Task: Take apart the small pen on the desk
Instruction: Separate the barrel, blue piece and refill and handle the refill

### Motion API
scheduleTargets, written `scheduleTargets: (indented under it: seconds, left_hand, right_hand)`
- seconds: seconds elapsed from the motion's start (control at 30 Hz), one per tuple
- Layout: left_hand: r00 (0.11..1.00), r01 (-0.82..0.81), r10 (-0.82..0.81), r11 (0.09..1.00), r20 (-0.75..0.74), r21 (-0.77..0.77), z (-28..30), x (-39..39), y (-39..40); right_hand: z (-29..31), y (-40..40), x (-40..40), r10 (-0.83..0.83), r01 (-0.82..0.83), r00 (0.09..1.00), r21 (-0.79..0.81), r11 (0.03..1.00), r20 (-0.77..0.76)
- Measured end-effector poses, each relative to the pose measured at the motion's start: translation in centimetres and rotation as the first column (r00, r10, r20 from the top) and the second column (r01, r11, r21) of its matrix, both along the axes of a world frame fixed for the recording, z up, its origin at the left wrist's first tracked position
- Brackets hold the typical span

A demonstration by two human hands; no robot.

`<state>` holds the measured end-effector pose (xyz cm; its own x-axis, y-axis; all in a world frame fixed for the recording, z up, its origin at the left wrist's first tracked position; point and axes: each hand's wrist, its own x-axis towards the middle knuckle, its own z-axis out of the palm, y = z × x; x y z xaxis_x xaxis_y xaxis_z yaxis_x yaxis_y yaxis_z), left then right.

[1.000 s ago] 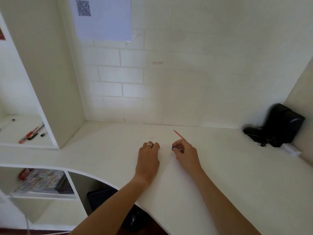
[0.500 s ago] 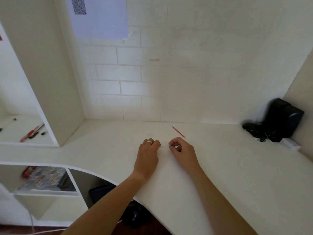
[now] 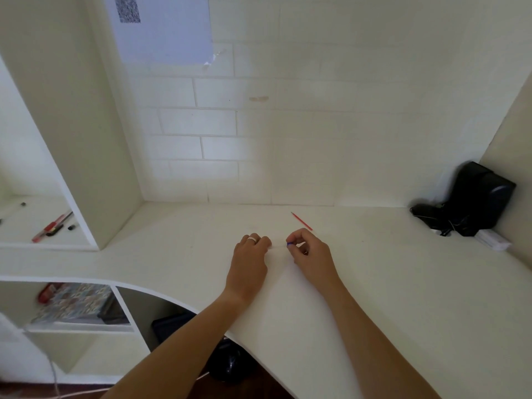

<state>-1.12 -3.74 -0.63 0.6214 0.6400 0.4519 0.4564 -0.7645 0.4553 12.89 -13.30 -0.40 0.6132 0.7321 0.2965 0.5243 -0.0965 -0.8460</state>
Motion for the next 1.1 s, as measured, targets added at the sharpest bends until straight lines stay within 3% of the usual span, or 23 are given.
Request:
scheduleTargets:
  seconds: [0.43, 0.67, 0.83, 1.1]
  left_hand:
    - [0.999, -0.005, 0.005, 1.000, 0.049, -0.017, 0.1, -0.3, -0.1]
    - [0.999, 0.004, -0.005, 1.000, 0.044, 0.022, 0.1, -0.2, -0.2]
    - [0.998, 0.001, -0.003, 1.000, 0.056, 0.026, 0.3, -0.3, -0.3]
    - [0.999, 0.010, -0.011, 1.000, 0.051, 0.015, 0.3, -0.3, -0.4]
  right_hand:
    - [0.4, -0.4, -0.3, 0.028, -0.022, 0.991, 0.046, 0.999, -0.131]
    - [0.5, 0.3, -0.9, -0.106, 0.105, 0.994, -0.025, 0.994, -0.041]
    - [0.5, 0.2, -0.7, -0.051, 0.053, 0.998, -0.051, 0.997, 0.036]
    - [0.4, 0.4, -0.6, -0.051, 0.053, 0.998, -0.067, 0.996, 0.036]
